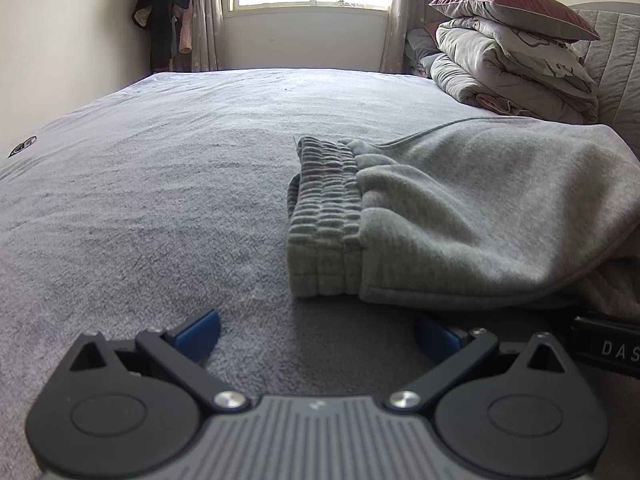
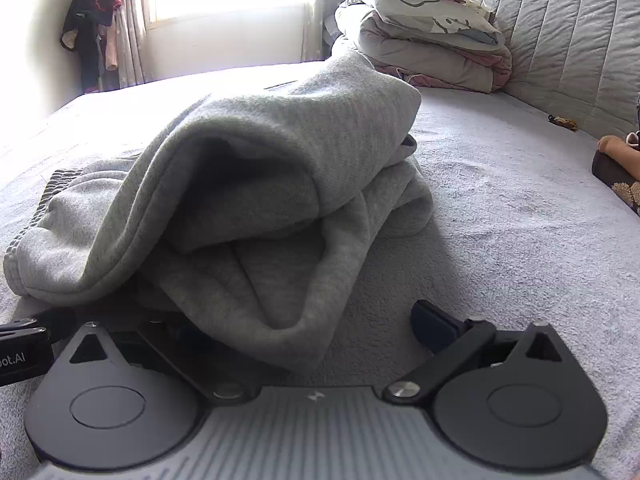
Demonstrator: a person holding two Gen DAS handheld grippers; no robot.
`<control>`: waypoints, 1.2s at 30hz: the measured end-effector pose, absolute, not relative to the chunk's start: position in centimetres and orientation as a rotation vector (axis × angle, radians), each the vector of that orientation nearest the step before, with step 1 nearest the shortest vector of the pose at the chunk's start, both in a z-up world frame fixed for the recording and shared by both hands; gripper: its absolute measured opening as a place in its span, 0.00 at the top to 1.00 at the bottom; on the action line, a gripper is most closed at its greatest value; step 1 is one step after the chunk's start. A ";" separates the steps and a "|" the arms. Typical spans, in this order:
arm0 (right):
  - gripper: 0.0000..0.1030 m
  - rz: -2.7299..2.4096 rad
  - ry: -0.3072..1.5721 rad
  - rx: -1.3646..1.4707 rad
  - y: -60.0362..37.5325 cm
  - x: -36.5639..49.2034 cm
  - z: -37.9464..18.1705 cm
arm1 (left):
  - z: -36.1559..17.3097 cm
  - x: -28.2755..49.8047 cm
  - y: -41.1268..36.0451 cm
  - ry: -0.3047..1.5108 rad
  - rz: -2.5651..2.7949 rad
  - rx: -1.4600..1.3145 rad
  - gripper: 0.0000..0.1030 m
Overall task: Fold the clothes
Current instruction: 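Approach the grey sweatpants with both grippers open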
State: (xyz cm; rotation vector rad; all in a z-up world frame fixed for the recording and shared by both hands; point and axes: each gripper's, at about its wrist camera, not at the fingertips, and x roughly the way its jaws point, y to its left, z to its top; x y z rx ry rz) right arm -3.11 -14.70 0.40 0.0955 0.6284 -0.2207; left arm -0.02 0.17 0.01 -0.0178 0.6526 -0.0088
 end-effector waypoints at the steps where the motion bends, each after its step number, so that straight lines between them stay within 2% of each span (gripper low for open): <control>1: 0.00 -0.221 0.629 0.095 -14.7 -3.1 0.4 | 0.0 0.0 0.2 0.652 -0.010 -0.019 0.00; 16: 0.00 -0.243 0.643 0.064 -13.9 -2.7 0.6 | 0.1 0.1 0.2 0.671 -0.017 -0.005 0.00; 24: 0.00 -0.225 0.744 0.090 -14.0 -2.8 1.9 | 0.8 -0.4 0.7 0.699 -0.089 0.022 0.00; 36: 0.00 -0.196 0.759 0.075 -13.7 -3.1 2.2 | 1.6 0.2 0.7 0.699 -0.104 0.008 0.00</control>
